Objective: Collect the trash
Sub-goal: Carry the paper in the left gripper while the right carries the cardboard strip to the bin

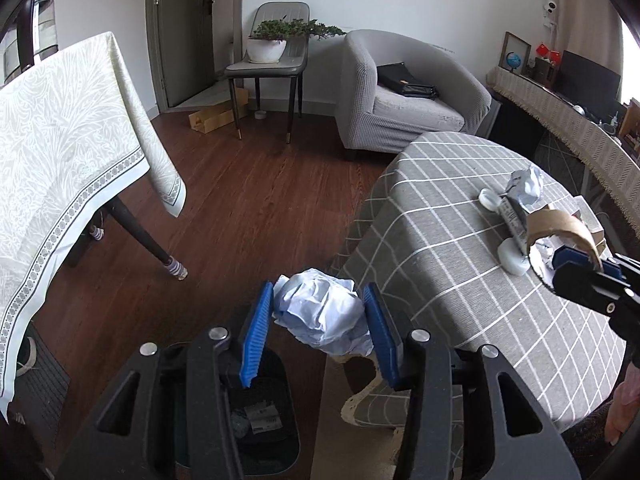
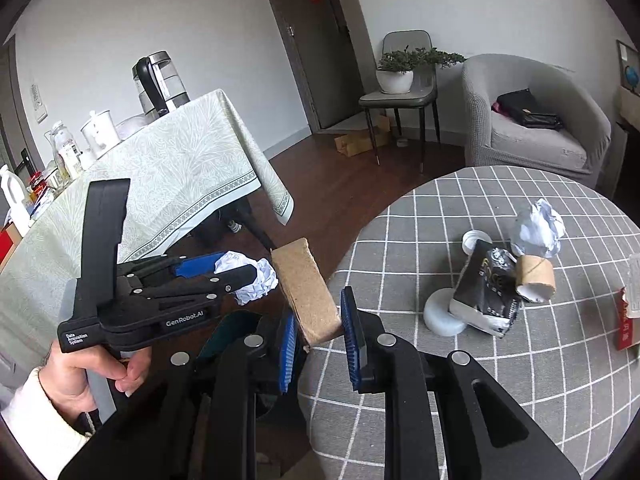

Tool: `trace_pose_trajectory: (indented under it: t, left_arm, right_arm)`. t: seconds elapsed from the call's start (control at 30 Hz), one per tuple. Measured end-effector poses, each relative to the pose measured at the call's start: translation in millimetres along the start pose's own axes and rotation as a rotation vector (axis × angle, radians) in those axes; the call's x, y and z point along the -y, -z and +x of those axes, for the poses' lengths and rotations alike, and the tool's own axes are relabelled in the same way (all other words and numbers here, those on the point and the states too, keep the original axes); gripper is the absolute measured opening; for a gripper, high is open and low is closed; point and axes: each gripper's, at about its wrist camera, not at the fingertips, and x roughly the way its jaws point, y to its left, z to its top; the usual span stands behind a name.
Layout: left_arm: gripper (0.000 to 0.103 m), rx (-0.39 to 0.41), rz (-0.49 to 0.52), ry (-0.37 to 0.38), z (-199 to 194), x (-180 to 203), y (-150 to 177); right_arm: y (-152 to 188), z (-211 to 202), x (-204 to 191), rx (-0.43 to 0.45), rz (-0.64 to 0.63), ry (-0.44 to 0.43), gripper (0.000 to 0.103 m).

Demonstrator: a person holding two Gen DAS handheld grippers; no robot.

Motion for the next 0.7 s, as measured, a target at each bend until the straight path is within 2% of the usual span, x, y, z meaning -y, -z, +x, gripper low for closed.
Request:
trace_pose_trajectory:
  t: [0.1, 0.33, 0.7]
  left_arm:
    - [0.049, -0.027, -0.015, -0.019, 7.2, -18.9, 11.3]
    - [0.049, -0.160, -0.032, -0.105, 38.3, -66.0, 47.3]
    - [0.049, -0.363, -0.063, -0.161, 77.0, -123.1, 99.8]
  right_arm:
    - [-2.1, 12.0, -13.1, -0.013, -0.010, -0.022, 0.021]
    - [-8.4, 43.9, -45.4, -0.051, -0.033, -0.058, 0.021]
    - [-3.2, 102.6, -87.2, -0.142, -0.045, -0.093, 0.021]
